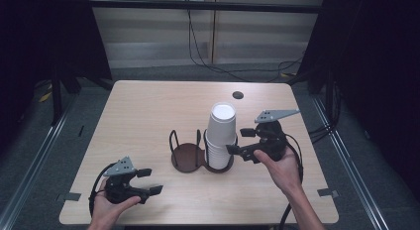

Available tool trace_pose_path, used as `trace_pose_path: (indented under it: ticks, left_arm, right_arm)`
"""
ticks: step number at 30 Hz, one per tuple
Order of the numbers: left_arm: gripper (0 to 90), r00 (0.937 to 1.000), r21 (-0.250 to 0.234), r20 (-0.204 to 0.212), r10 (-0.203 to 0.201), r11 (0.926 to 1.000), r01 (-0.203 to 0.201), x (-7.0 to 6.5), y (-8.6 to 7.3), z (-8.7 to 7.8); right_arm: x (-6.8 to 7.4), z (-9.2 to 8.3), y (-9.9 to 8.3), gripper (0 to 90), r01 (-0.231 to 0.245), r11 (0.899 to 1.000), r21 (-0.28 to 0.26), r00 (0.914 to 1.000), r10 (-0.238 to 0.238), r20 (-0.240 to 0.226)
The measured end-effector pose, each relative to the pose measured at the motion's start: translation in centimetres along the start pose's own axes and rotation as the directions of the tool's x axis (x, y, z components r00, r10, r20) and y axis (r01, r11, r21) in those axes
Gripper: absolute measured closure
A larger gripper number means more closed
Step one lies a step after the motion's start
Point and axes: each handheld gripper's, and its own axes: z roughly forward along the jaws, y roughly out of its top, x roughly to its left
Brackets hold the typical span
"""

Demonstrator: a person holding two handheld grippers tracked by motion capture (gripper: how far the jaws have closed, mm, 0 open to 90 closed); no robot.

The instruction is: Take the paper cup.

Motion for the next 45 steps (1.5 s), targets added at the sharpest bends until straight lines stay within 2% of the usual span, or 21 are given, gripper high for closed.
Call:
trace_pose_path:
  ticks: [8,18,30,40,45]
  left_arm:
    - [22.7,1.0000,0.003,-0.001,0.000,1.0000,0.000,0.0,0.0,0.1]
    - [22.7,1.0000,0.007,-0.001,0.002,1.0000,-0.002,0.0,0.0,0.1]
    - [22.7,1.0000,0.018,0.001,0.007,0.9998,-0.007,0.0,0.0,0.2]
    - [22.7,0.9999,0.019,0.002,0.010,0.9998,-0.011,0.0,0.0,0.1]
    - [22.7,1.0000,0.017,0.001,0.004,0.9999,-0.004,0.0,0.0,0.2]
  right_arm:
    - [-0.1,0.3,1.3,17.5,0.016,1.000,0.005,0.9999,-0.016,0.003]
    - [-0.9,0.8,3.5,16.6,0.022,1.000,0.022,0.9997,-0.022,-0.015]
    - [-1.6,2.8,6.5,14.0,0.029,0.996,0.086,0.9995,-0.028,-0.018]
    - [-1.5,4.0,7.3,14.6,0.040,0.992,0.121,0.9992,-0.040,-0.008]
    - [-1.3,4.2,7.4,18.8,0.061,0.987,0.148,0.9981,-0.062,0.003]
